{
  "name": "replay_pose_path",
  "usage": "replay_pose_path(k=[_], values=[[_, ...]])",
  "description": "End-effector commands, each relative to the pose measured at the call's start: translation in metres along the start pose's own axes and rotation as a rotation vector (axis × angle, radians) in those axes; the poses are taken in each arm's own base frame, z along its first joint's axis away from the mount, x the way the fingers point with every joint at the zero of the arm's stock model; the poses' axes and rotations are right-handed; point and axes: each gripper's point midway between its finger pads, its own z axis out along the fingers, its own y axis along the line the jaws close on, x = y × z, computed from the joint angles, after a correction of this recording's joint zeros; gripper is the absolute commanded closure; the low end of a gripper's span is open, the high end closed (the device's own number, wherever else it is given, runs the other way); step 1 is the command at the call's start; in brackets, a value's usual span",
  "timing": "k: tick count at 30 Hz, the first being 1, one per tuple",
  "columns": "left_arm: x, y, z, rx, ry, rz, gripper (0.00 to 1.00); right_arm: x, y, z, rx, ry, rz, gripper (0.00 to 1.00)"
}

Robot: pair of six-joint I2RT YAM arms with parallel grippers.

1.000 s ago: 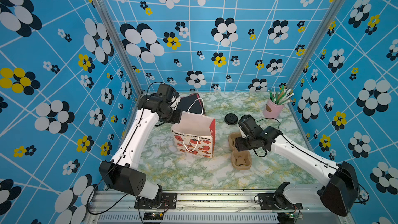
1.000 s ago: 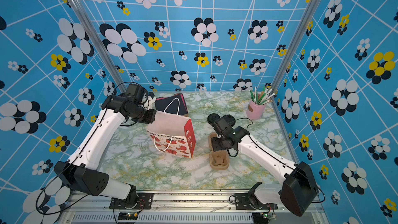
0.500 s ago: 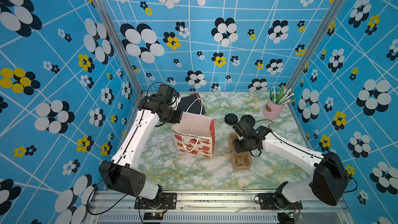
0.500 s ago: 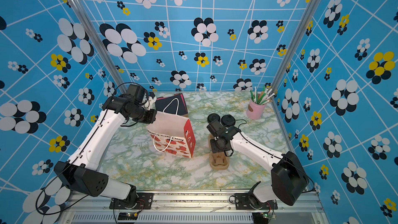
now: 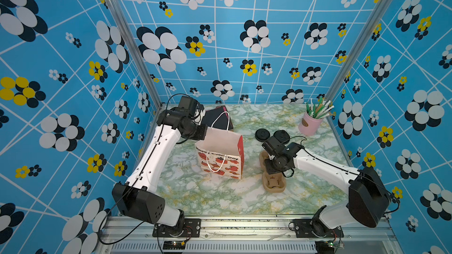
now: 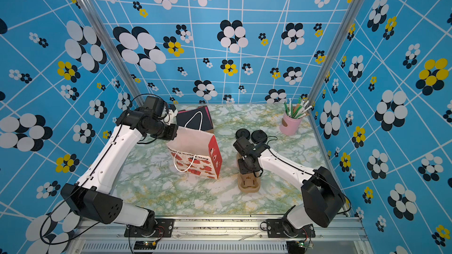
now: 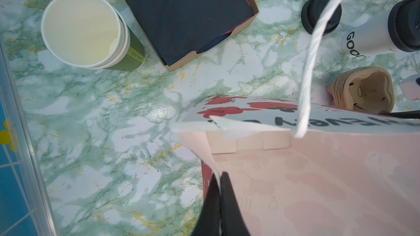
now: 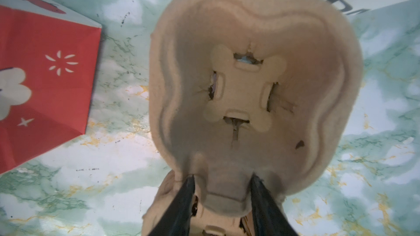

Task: Pack a coffee takeout order
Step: Pick up the cup tray from the cup tray.

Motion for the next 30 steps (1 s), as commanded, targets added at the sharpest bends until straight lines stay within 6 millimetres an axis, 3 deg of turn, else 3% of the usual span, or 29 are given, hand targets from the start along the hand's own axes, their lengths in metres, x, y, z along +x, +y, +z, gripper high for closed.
replay_pose_path(k=[1, 14, 23, 30], values=[[0.009, 0.002, 0.000, 0.007, 0.020, -0.006, 1.00, 0.005, -0.001, 0.008, 0.020, 0.017, 0.007, 0.60], [0.010, 0.003, 0.000, 0.005, 0.017, -0.005, 1.00, 0.002, -0.005, 0.003, 0.035, -0.001, 0.013, 0.75], [0.010, 0.002, 0.003, 0.013, 0.016, -0.006, 1.00, -0.007, -0.008, -0.020, 0.034, -0.054, 0.015, 0.76], [0.008, 0.000, 0.002, 0.023, 0.010, -0.005, 1.00, -0.020, -0.011, -0.051, 0.025, -0.136, 0.005, 0.76]])
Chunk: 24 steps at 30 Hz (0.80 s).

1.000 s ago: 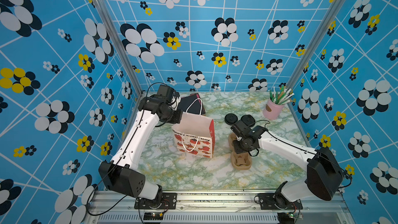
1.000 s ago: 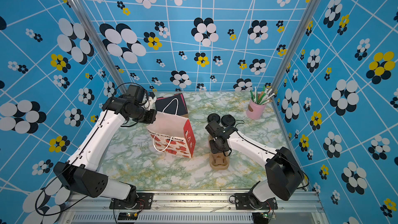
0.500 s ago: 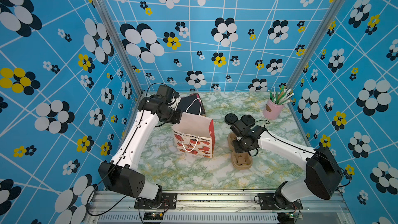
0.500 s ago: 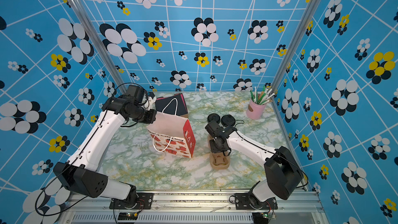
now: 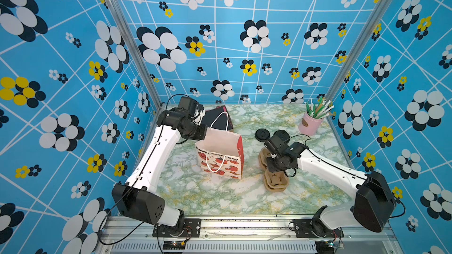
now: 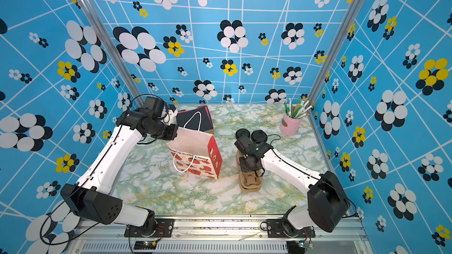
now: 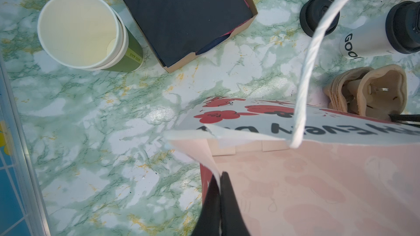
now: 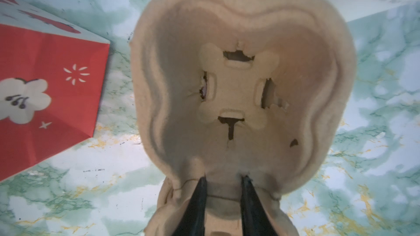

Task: Pack a coffee takeout order
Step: Pick up the cup tray from the cup tray.

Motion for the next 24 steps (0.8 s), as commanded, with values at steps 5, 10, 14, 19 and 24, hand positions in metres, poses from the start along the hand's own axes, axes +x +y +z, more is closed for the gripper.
replay_pose_path(k=[5, 10, 14, 19, 24], values=[[0.007, -0.003, -0.001, 0.028, 0.010, 0.002, 1.00, -0.031, -0.003, -0.055, -0.010, -0.146, -0.049, 0.76], [0.005, -0.009, -0.002, 0.065, -0.001, 0.009, 1.00, -0.064, 0.015, -0.102, -0.118, -0.300, -0.145, 0.76], [0.001, -0.018, -0.005, 0.112, -0.016, 0.010, 1.00, -0.092, 0.035, -0.144, -0.218, -0.428, -0.236, 0.76], [-0.004, -0.029, -0.009, 0.179, -0.045, 0.002, 1.00, -0.124, 0.065, -0.190, -0.347, -0.549, -0.331, 0.76], [-0.007, -0.039, -0.012, 0.236, -0.051, -0.011, 1.00, -0.149, 0.094, -0.233, -0.490, -0.649, -0.374, 0.76]])
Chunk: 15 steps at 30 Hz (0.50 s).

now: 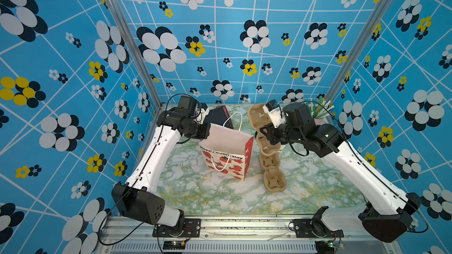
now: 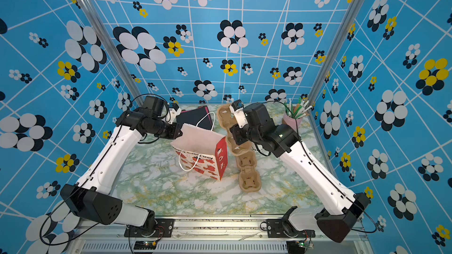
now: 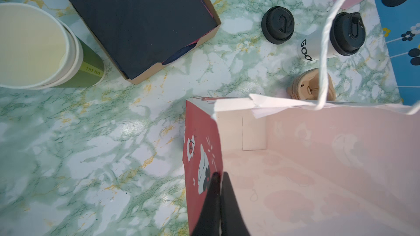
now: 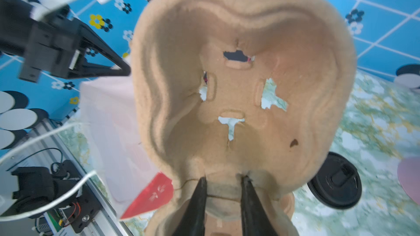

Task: Pack a coffee takeout order
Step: Pick up the cup tray from the cup tray, then place the cup tray in the takeout bag.

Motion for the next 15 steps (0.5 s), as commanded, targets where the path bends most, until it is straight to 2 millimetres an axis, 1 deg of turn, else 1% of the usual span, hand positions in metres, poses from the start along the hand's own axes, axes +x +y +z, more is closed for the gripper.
replay_pose_path(k=[1, 4, 7, 11, 15], values=[[0.001, -0.011, -0.006, 0.067, -0.015, -0.017, 1.00, -0.033, 0.029, -0.004, -0.145, -0.088, -0.051, 0.76], [0.002, -0.012, -0.004, 0.076, -0.008, -0.024, 1.00, -0.051, 0.044, -0.008, -0.210, -0.146, -0.061, 0.76], [0.002, -0.013, -0.003, 0.085, -0.005, -0.028, 1.00, -0.065, 0.059, -0.007, -0.257, -0.186, -0.079, 0.76], [0.000, -0.014, -0.003, 0.092, -0.011, -0.028, 1.00, -0.076, 0.078, 0.002, -0.304, -0.209, -0.103, 0.76], [-0.001, -0.013, -0.003, 0.091, -0.016, -0.028, 1.00, -0.081, 0.091, 0.017, -0.353, -0.224, -0.114, 0.76]])
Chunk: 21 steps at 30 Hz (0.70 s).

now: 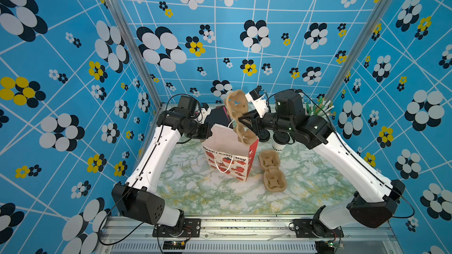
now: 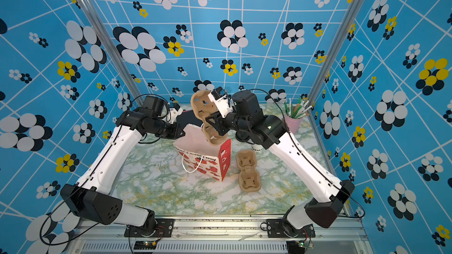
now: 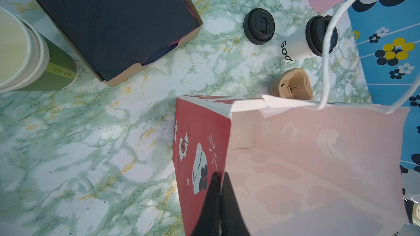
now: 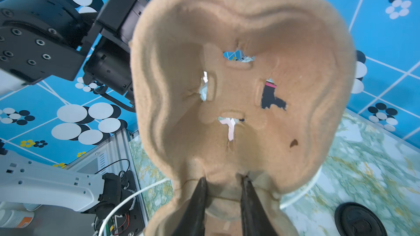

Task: Pack a coffee takeout order
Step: Place the cup tray in the takeout bag.

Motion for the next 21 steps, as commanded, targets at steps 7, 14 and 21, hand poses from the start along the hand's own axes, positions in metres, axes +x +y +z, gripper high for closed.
replay_pose_path(k=[7, 14, 21], values=[[-0.003, 0.000, -0.005, 0.034, -0.034, -0.018, 1.00, -0.007, 0.019, 0.036, -0.118, -0.077, -0.048, 0.76], [-0.004, 0.002, -0.004, 0.047, -0.042, -0.031, 1.00, 0.019, 0.013, 0.055, -0.117, -0.047, -0.117, 0.76], [-0.004, 0.004, -0.005, 0.052, -0.047, -0.038, 1.00, 0.053, 0.009, 0.062, -0.119, 0.025, -0.184, 0.77]])
